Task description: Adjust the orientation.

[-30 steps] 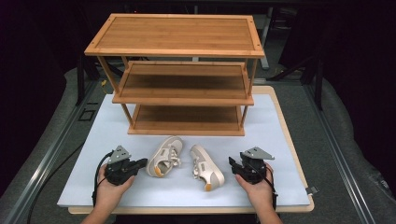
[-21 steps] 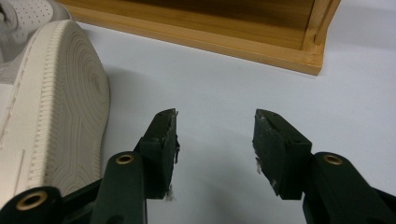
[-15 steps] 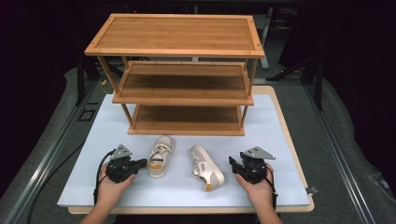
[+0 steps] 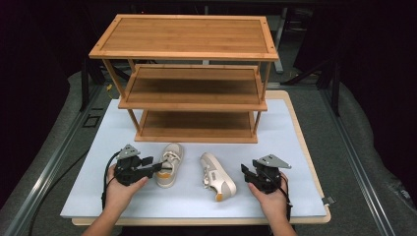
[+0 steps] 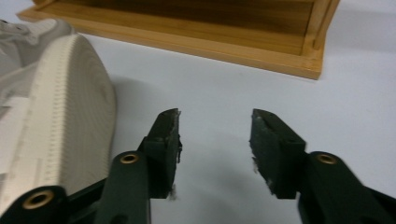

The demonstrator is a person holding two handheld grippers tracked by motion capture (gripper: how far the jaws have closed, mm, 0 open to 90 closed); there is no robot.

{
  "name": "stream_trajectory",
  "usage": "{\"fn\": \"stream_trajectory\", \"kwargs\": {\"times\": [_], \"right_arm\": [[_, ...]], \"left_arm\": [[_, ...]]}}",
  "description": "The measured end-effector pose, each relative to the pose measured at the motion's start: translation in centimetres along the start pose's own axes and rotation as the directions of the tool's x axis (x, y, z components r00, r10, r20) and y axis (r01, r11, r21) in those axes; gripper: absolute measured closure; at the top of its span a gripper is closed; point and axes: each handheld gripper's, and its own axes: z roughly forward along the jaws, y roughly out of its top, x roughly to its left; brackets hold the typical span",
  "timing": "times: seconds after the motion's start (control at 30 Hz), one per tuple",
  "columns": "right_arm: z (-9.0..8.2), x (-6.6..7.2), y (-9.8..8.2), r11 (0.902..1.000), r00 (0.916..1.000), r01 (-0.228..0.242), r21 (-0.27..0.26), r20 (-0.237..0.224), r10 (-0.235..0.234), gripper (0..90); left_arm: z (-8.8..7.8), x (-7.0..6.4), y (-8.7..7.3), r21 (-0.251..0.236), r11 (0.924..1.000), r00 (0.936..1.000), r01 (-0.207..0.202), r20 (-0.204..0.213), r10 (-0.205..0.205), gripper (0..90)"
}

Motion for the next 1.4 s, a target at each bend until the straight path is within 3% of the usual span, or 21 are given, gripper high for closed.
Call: {"fn": "stream_trajectory", "kwargs": {"times": [0.07, 0.1, 0.2, 0.3, 0.33, 0.53, 0.6, 0.73, 0.87, 1.1, 1.23, 1.4], "right_arm": [[-0.3, 0.2, 0.1, 0.9999, 0.9998, -0.002, -0.016, -0.022, 0.001, 57.3], [-0.3, 0.2, 0.1, 0.9999, 0.9998, -0.002, -0.016, -0.022, 0.001, 57.3], [-0.5, 0.5, 0.2, 0.9995, 0.9998, 0.007, -0.031, -0.017, -0.007, 58.9], [-0.7, 0.6, 0.3, 0.9993, 0.9997, 0.010, -0.036, -0.022, -0.011, 59.5], [-0.8, 0.7, 0.3, 0.9990, 0.9996, 0.006, -0.045, -0.028, -0.007, 59.9], [-1.2, 1.3, 0.4, 0.9990, 0.9978, 0.000, -0.044, -0.066, -0.003, 65.2], [-1.3, 1.9, 0.5, 0.9992, 0.9950, 0.014, -0.038, -0.099, -0.017, 69.9], [-1.5, 3.1, 0.7, 0.9968, 0.9909, 0.071, -0.035, -0.112, -0.075, 76.2], [-1.7, 4.0, 0.8, 0.9952, 0.9871, 0.089, -0.041, -0.130, -0.094, 77.7], [-2.5, 5.4, 0.7, 0.9883, 0.9732, 0.144, -0.049, -0.174, -0.151, 84.2], [-2.7, 6.1, 0.5, 0.9845, 0.9662, 0.171, -0.037, -0.189, -0.175, 89.2], [-2.1, 6.4, 0.3, 0.9793, 0.9616, 0.202, -0.003, -0.189, -0.199, 90.0]], "left_arm": [[0.7, 0.1, 0.2, 0.005, 0.9991, 0.9990, 0.041, 0.018, -0.041, 48.6], [0.7, 0.1, 0.2, 0.005, 0.9991, 0.9990, 0.041, 0.018, -0.041, 48.5], [1.5, -0.3, 0.5, 0.035, 0.9991, 0.9996, 0.023, 0.013, -0.023, 48.8], [2.0, -0.6, 0.4, 0.052, 0.9986, 0.9993, -0.001, -0.038, 0.003, 54.0], [2.0, -0.5, 0.4, 0.054, 0.9985, 0.9991, -0.002, -0.042, 0.004, 60.3], [1.4, -0.6, 0.1, 0.054, 0.9984, 0.9985, -0.015, -0.052, 0.018, 67.6], [1.2, -0.7, 0.0, 0.052, 0.9985, 0.9988, -0.013, -0.046, 0.015, 69.3], [0.9, -1.0, -0.1, 0.052, 0.9983, 0.9989, -0.024, -0.039, 0.026, 72.8], [0.4, -1.6, -0.3, 0.061, 0.9974, 0.9987, -0.038, -0.031, 0.040, 75.8], [-0.3, -2.3, -1.1, 0.055, 0.9984, 1.0000, -0.006, -0.006, 0.006, 74.8], [-0.6, -2.6, -1.4, 0.063, 0.9980, 0.9997, -0.006, 0.023, 0.005, 73.1], [-0.8, -2.4, -1.5, 0.044, 0.9987, 0.9982, 0.026, 0.053, -0.028, 69.5]]}}
